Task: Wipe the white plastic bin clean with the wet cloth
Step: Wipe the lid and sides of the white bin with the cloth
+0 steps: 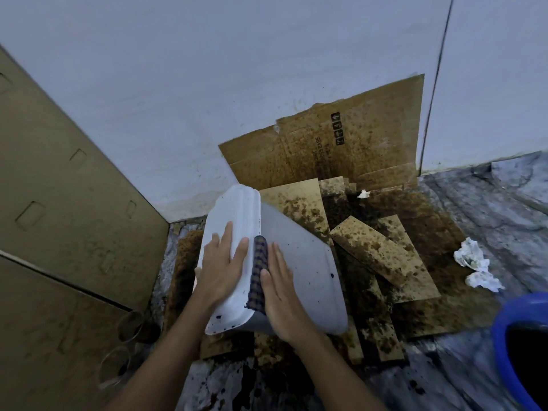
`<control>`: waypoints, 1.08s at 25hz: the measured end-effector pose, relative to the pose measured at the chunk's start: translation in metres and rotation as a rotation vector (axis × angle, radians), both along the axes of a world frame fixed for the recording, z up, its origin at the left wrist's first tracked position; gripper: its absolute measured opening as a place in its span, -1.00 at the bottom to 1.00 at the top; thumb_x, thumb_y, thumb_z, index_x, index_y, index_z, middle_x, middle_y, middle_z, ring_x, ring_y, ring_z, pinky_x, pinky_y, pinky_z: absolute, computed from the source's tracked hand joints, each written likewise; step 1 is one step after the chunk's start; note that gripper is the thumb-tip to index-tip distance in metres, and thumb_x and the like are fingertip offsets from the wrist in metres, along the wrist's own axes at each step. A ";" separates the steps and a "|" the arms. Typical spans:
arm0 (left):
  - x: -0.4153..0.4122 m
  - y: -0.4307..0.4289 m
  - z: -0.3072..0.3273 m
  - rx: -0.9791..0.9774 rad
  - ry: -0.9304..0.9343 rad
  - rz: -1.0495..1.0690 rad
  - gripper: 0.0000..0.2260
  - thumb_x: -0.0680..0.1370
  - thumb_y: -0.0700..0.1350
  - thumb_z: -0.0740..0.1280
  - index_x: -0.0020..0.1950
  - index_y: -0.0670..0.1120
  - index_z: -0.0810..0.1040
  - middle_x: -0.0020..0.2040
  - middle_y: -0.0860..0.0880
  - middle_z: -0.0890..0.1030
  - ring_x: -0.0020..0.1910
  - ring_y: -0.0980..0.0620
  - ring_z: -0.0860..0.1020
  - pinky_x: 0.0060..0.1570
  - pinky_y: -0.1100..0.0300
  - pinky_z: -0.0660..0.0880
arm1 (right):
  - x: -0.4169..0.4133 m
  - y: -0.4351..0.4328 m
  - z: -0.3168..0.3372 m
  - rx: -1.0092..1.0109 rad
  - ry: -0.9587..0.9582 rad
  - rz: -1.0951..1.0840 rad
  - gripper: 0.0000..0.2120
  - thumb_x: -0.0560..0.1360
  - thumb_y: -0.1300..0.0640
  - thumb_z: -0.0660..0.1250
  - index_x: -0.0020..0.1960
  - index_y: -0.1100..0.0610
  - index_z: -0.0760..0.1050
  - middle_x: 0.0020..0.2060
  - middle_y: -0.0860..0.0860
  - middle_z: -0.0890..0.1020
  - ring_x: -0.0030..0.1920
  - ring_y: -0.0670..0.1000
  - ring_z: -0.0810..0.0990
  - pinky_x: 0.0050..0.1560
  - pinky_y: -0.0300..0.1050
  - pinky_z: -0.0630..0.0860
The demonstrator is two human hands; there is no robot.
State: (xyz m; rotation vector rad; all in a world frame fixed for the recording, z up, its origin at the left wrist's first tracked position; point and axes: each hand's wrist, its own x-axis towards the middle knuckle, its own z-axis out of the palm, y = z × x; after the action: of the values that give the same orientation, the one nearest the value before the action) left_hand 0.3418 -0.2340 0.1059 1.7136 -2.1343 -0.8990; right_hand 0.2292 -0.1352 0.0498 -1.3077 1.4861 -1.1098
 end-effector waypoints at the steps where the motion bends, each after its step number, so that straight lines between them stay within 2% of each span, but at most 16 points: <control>1: 0.002 0.000 -0.003 -0.005 -0.003 0.001 -0.21 0.43 0.59 -0.08 0.61 0.32 -0.10 0.67 0.10 -0.06 0.64 0.06 -0.13 0.54 -0.30 -0.06 | 0.002 -0.002 -0.003 -0.010 0.017 0.002 -0.46 0.67 -0.19 -0.24 0.58 -0.16 -0.37 0.56 -0.27 -0.36 0.49 -0.37 -0.40 0.58 0.10 -0.32; 2: 0.004 -0.001 -0.005 -0.012 0.017 0.003 -0.23 0.48 0.55 -0.01 0.62 0.28 -0.09 0.67 0.09 -0.04 0.64 0.06 -0.10 0.55 -0.27 -0.04 | 0.003 -0.004 -0.005 -0.019 0.030 0.001 -0.44 0.65 -0.20 -0.26 0.58 -0.14 -0.37 0.55 -0.27 -0.37 0.49 -0.35 -0.41 0.58 0.10 -0.34; 4: 0.006 -0.006 -0.004 -0.028 0.058 0.001 -0.32 0.60 0.35 0.11 0.64 0.16 -0.03 0.66 0.07 0.02 0.64 0.03 -0.03 0.57 -0.17 0.02 | 0.002 -0.005 -0.013 -0.017 0.075 -0.010 -0.42 0.63 -0.22 -0.29 0.59 -0.12 -0.37 0.56 -0.26 -0.37 0.51 -0.31 -0.40 0.57 0.12 -0.35; 7: 0.005 -0.011 -0.004 -0.014 0.097 0.005 -0.40 0.67 0.17 0.16 0.65 0.09 0.01 0.65 0.08 0.07 0.61 -0.01 0.09 0.55 -0.10 0.13 | 0.000 -0.005 -0.029 0.020 0.206 -0.043 -0.41 0.62 -0.22 -0.30 0.59 -0.10 -0.37 0.58 -0.20 -0.34 0.53 -0.26 -0.41 0.57 0.17 -0.35; 9: 0.004 -0.012 -0.006 -0.008 0.104 0.013 -0.36 0.64 0.24 0.15 0.65 0.10 0.01 0.64 0.09 0.07 0.61 0.00 0.09 0.55 -0.10 0.13 | -0.001 -0.004 -0.033 0.003 0.252 -0.061 -0.43 0.64 -0.21 -0.30 0.60 -0.13 -0.35 0.58 -0.22 -0.32 0.54 -0.23 -0.41 0.56 0.15 -0.37; 13: 0.010 -0.012 -0.016 -0.064 0.051 0.027 -0.18 0.48 0.52 0.08 0.64 0.19 -0.04 0.65 0.15 0.04 0.63 0.03 0.03 0.55 -0.24 0.09 | 0.001 -0.003 -0.033 -0.042 0.280 -0.070 -0.47 0.68 -0.15 -0.23 0.61 -0.14 -0.30 0.59 -0.26 -0.27 0.54 -0.20 -0.43 0.55 0.04 -0.38; 16: 0.020 -0.010 -0.019 -0.033 0.082 0.031 -0.07 0.35 0.62 0.03 0.63 0.25 -0.06 0.65 0.20 0.00 0.63 0.08 -0.01 0.55 -0.23 0.07 | 0.010 -0.002 -0.031 -0.063 0.325 -0.100 -0.48 0.70 -0.10 -0.19 0.62 -0.11 -0.26 0.59 -0.27 -0.22 0.55 -0.24 -0.34 0.57 -0.06 -0.30; 18: 0.025 -0.009 -0.020 -0.016 0.093 0.033 -0.06 0.33 0.65 0.04 0.62 0.28 -0.09 0.65 0.20 -0.04 0.63 0.10 -0.04 0.57 -0.21 0.06 | 0.017 -0.003 -0.029 -0.064 0.287 -0.099 -0.48 0.71 -0.08 -0.17 0.62 -0.10 -0.25 0.59 -0.27 -0.21 0.55 -0.28 -0.30 0.58 -0.13 -0.24; 20: 0.027 -0.009 -0.020 -0.005 0.095 0.029 -0.12 0.35 0.63 0.03 0.59 0.36 -0.12 0.65 0.21 -0.09 0.63 0.14 -0.09 0.58 -0.21 0.02 | 0.021 -0.005 -0.029 -0.061 0.224 -0.087 -0.48 0.72 -0.06 -0.16 0.62 -0.07 -0.25 0.59 -0.25 -0.21 0.55 -0.29 -0.31 0.59 -0.14 -0.23; 22: 0.027 -0.006 -0.020 -0.029 0.091 -0.013 -0.30 0.42 0.57 0.00 0.51 0.50 -0.15 0.64 0.26 -0.11 0.62 0.18 -0.13 0.58 -0.22 -0.03 | 0.023 -0.007 -0.031 -0.064 0.194 -0.105 -0.48 0.71 -0.07 -0.18 0.62 -0.05 -0.24 0.60 -0.24 -0.21 0.55 -0.28 -0.32 0.60 -0.12 -0.22; 24: 0.023 -0.004 -0.017 -0.061 0.083 -0.044 -0.48 0.51 0.48 -0.04 0.43 0.61 -0.16 0.63 0.29 -0.12 0.62 0.16 -0.15 0.56 -0.28 -0.05 | 0.024 -0.008 -0.035 -0.067 0.187 -0.137 -0.44 0.67 -0.16 -0.26 0.62 -0.06 -0.24 0.60 -0.24 -0.20 0.56 -0.26 -0.30 0.61 -0.10 -0.19; 27: 0.016 0.000 -0.016 -0.096 0.047 -0.072 -0.58 0.59 0.38 -0.07 0.38 0.66 -0.17 0.63 0.28 -0.15 0.63 0.11 -0.18 0.54 -0.32 -0.10 | 0.020 -0.010 -0.042 -0.067 0.175 -0.187 -0.36 0.60 -0.27 -0.35 0.62 -0.07 -0.21 0.61 -0.25 -0.18 0.57 -0.25 -0.27 0.61 -0.09 -0.16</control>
State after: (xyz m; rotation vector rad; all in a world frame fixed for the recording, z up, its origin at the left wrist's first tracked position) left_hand 0.3578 -0.2340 0.0895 1.5642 -2.1838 -0.8329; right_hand 0.2490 -0.1454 0.0078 -1.3617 1.7421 -1.1972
